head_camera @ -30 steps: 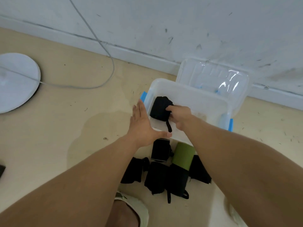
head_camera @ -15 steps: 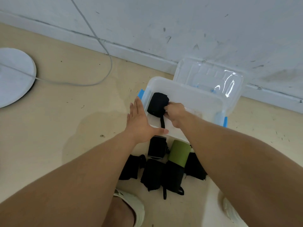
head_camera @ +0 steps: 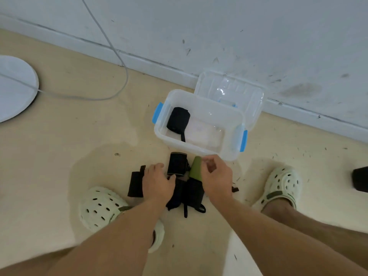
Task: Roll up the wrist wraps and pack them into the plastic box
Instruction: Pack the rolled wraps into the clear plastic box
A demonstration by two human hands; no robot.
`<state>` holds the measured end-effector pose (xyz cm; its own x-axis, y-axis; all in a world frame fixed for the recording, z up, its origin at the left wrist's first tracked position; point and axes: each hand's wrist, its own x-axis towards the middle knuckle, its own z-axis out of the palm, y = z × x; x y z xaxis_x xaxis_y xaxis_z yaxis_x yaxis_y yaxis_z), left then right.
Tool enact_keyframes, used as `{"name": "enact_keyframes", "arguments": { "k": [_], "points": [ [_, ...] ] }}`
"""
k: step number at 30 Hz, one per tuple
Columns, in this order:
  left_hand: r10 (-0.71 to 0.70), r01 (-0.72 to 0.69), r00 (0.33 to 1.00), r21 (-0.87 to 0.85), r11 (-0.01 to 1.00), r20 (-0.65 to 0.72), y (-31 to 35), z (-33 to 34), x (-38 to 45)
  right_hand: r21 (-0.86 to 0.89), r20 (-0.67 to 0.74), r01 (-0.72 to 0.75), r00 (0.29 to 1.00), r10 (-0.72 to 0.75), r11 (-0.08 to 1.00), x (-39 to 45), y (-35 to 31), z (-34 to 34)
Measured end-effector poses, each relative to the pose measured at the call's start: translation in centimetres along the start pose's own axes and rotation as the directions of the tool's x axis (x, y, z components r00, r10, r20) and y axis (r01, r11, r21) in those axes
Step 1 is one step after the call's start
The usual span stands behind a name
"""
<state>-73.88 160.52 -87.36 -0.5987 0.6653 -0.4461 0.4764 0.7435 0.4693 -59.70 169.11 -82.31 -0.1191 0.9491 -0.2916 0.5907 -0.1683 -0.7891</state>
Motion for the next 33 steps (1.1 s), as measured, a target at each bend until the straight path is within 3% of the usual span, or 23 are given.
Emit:
{"name": "enact_keyframes", "arguments": {
  "k": [3, 6, 9, 13, 17, 20, 25, 27, 31, 33],
  "points": [
    [0.193, -0.197, 0.978, 0.047, 0.979, 0.073, 1.1, 0.9, -1.0, -0.010, -0.156, -0.270, 0.952, 0.265, 0.963, -0.2, 4.4, -1.0],
    [0.301, -0.300, 0.949, -0.018, 0.954, 0.091, 3.5, 1.5, -1.2, -0.061, -0.084, -0.519, 0.854, 0.514, 0.853, 1.3, 6.8, -2.3],
    [0.373, -0.377, 0.914, -0.005, 0.926, 0.161, 5.2, 2.5, -1.3, -0.039, 0.052, -0.576, 0.815, 0.577, 0.817, 2.4, 8.0, -2.8],
    [0.394, -0.418, 0.873, 0.022, 0.908, 0.289, 5.2, 3.6, -1.3, 0.022, 0.126, -0.633, 0.769, 0.626, 0.774, 3.3, 8.8, -2.2],
    [0.447, -0.458, 0.871, 0.006, 0.889, 0.204, 4.1, 3.6, -1.2, 0.060, 0.168, -0.678, 0.730, 0.662, 0.732, 3.9, 8.9, -1.9],
    [0.528, -0.529, 0.847, 0.005, 0.849, 0.061, 3.8, 2.9, -0.8, 0.120, 0.112, -0.652, 0.758, 0.642, 0.749, 3.5, 9.5, -2.3],
    [0.686, -0.684, 0.713, 0.071, 0.726, -0.145, 6.0, 1.2, -0.3, 0.091, -0.284, -0.516, 0.807, 0.519, 0.852, 2.9, 9.1, -5.5],
    [0.695, -0.697, 0.689, 0.072, 0.713, -0.209, 7.4, 0.5, -0.2, 0.087, -0.385, -0.419, 0.823, 0.418, 0.904, 4.1, 8.6, -7.3],
    [0.551, -0.569, 0.787, 0.018, 0.822, -0.277, 9.2, -1.2, 1.1, 0.056, -0.432, -0.142, 0.889, 0.152, 0.988, 6.8, 2.8, -9.4],
    [0.456, -0.464, 0.858, 0.024, 0.886, -0.236, 8.8, -2.2, 2.3, 0.037, -0.387, 0.010, 0.922, 0.005, 0.999, 7.6, -1.0, -9.0]
  ]
}}
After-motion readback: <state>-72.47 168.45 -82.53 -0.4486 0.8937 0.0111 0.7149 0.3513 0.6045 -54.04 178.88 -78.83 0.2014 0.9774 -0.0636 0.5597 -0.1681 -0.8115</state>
